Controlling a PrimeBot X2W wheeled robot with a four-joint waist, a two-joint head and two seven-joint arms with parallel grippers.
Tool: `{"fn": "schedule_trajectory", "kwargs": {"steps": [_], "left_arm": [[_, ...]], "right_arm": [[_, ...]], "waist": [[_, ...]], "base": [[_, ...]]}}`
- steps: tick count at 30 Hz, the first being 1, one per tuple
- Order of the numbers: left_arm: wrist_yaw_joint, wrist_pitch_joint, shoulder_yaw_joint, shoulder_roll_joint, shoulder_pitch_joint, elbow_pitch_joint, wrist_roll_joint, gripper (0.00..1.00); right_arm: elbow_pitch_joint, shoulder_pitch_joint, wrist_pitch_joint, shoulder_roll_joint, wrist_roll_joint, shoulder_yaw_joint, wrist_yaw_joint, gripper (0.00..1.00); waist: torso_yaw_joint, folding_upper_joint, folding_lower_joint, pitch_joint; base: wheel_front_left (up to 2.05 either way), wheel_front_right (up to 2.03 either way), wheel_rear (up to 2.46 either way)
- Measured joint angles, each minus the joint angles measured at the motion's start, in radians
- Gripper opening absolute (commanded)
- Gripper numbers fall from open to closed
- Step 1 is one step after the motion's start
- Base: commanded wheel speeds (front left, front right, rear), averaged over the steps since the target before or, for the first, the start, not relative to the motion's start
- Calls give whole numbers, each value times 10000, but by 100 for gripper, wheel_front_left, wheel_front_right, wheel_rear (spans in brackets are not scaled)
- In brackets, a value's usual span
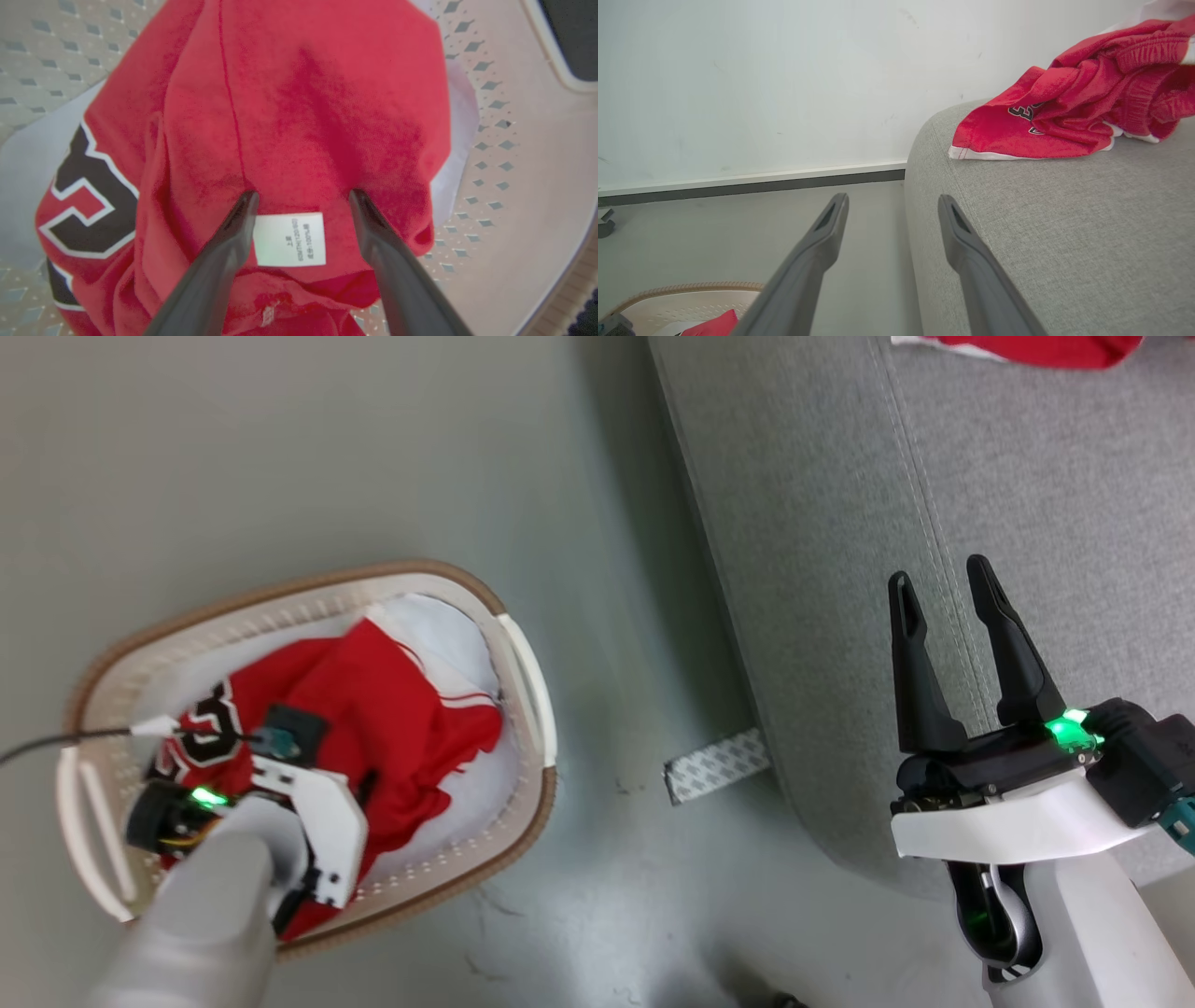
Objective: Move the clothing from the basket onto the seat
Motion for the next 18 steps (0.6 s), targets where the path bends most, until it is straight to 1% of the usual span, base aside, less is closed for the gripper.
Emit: {"fn": "schedule_trajectory", "kwargs": {"steps": [4, 10, 16, 17, 18], "left_arm": [[0, 550, -35, 194, -452, 679, -73, 100], [0, 1312, -337, 403, -808, 1087, 8, 100], [2, 1406, -474, 447, -940, 1175, 4, 100], [2, 1406, -499, 441, -943, 1189, -10, 91], [2, 1404, -523, 435, -947, 1204, -29, 62]], "right_arm": [[-36, -127, 0, 2, 339, 144, 0, 100], [-50, -181, 0, 8, 614, 272, 0, 100], [-13, -224, 0, 8, 702, 272, 0, 100], [2, -239, 0, 8, 702, 270, 0, 100], [13, -265, 0, 8, 702, 270, 0, 100]], "waist": [[-278, 0, 0, 490], [-678, 0, -1, 1014], [-791, 0, -1, 1128], [-785, 0, -1, 1113], [-777, 0, -1, 1094]], "base": [[0, 0, 0], [0, 0, 0], [0, 0, 0], [0, 0, 0], [0, 0, 0]]}}
